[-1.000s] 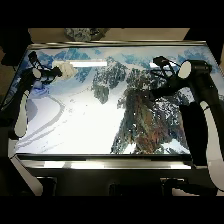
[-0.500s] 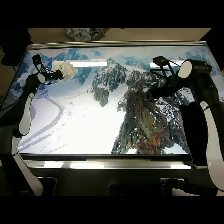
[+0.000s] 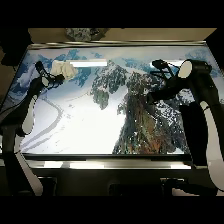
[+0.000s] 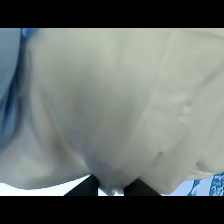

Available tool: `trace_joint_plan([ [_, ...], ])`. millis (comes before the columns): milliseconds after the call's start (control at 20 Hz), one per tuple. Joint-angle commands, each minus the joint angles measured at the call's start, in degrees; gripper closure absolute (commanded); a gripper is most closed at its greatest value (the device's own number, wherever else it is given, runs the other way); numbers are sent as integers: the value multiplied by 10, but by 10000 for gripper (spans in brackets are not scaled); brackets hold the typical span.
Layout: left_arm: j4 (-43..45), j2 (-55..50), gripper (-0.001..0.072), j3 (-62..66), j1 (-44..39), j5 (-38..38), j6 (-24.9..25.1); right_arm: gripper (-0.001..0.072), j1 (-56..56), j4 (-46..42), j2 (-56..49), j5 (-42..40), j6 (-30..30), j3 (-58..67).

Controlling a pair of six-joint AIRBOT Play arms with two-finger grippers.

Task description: Fold the shirts.

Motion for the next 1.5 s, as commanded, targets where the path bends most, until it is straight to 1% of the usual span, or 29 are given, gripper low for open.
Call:
trace_joint_plan([
  [0, -2, -5, 680, 0, 1, 36, -61, 33, 1, 0, 0, 13, 0, 0],
  [100, -5, 3, 682, 0, 0, 42, -60, 33, 1, -2, 0, 13, 0, 0],
  [150, -5, 12, 683, 0, -1, 42, -53, 33, 1, -3, 0, 13, 0, 0],
  [200, -5, 26, 684, 0, -3, 42, -35, 33, 1, -5, 0, 10, 0, 0],
  [250, -5, 46, 684, 0, -7, 42, -7, 33, 1, -12, 0, 8, 0, 0],
  [350, -3, 105, 684, 0, -19, 42, 68, 33, 1, -40, 0, 5, -9, 0],
  [500, -3, 234, 684, 0, -50, 32, 167, 33, 1, -93, 11, 13, -20, 5],
  [600, -3, 331, 684, 0, -76, 4, 200, 33, 0, -118, 42, 23, -23, 6],
  [750, -8, 471, 684, 0, -125, -65, 204, 33, 1, -125, 117, 26, -35, 6],
  [900, -8, 575, 684, 0, -187, -117, 206, 34, 0, -125, 200, 25, -35, 6],
  [1000, -7, 623, 684, -1, -224, -145, 181, 34, 0, -125, 255, 26, -35, 6],
  [1100, -7, 649, 683, -16, -253, -192, 161, 34, 0, -125, 300, 26, -35, 6],
  [1150, -8, 656, 684, -39, -262, -228, 132, 34, 0, -125, 319, 29, -35, 6],
  [1200, -10, 662, 683, -73, -273, -254, 115, 34, 0, -125, 332, 35, -35, 6],
  [1250, -17, 668, 684, -125, -289, -265, 112, 34, 0, -125, 339, 47, -37, 6],
  [1300, -32, 674, 684, -185, -309, -258, 109, 34, 0, -125, 340, 62, -48, 6],
  [1400, -68, 678, 684, -327, -357, -218, 106, 34, 0, -127, 333, 89, -64, 5],
  [1450, -79, 678, 683, -405, -384, -180, 106, 34, 1, -127, 326, 98, -69, 5],
])
